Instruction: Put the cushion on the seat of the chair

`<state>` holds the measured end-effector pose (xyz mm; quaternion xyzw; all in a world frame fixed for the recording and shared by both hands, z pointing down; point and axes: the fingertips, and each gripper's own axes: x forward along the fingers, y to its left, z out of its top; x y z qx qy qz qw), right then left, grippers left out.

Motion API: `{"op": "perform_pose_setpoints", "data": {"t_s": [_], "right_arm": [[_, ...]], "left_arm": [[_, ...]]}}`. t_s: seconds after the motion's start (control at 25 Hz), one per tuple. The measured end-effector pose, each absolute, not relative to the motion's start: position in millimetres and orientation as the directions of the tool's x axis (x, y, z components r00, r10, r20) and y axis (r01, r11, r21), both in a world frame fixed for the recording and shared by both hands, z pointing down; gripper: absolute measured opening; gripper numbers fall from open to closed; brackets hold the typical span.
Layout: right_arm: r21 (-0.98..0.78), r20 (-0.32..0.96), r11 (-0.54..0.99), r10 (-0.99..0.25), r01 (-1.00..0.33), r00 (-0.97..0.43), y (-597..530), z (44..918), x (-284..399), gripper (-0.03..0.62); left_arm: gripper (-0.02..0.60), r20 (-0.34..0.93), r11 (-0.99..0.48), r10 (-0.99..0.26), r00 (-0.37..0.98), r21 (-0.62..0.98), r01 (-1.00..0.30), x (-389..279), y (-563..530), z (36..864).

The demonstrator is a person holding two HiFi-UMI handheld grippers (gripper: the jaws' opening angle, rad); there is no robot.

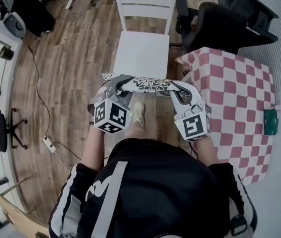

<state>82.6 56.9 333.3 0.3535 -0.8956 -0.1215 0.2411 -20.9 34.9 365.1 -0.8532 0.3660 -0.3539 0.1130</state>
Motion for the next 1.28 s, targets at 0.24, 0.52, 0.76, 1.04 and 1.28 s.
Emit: {"op": "perform_pose_setpoints", "data": {"t_s": [0.24,0.52,0.76,1.04,1.28], "right_arm": [[0.393,0.350,0.713,-0.700,-0.582,-0.622,16,344,75,0.015],[0.380,0.356,0.709,-0.704,-0.593,-0.614,-28,345,62,0.015],[0.385,0.368,0.707,-0.707,-0.593,-0.604,-64,353,56,0.015],[0.378,0.386,0.712,-0.702,-0.592,-0.598,-105,357,43,0.015],[0.373,0.398,0.714,-0.700,-0.593,-0.593,-142,359,33,0.015]], "left_arm": [[0.025,0.528,-0.722,-0.689,0.496,-0.442,-0.532,-32,-6,367],[0.025,0.541,-0.739,-0.671,0.507,-0.430,-0.519,-44,-53,371],[0.025,0.549,-0.750,-0.658,0.516,-0.419,-0.511,-53,-89,375],[0.025,0.562,-0.768,-0.638,0.527,-0.406,-0.496,-63,-129,383],[0.025,0.571,-0.781,-0.621,0.536,-0.393,-0.486,-71,-164,390]]}}
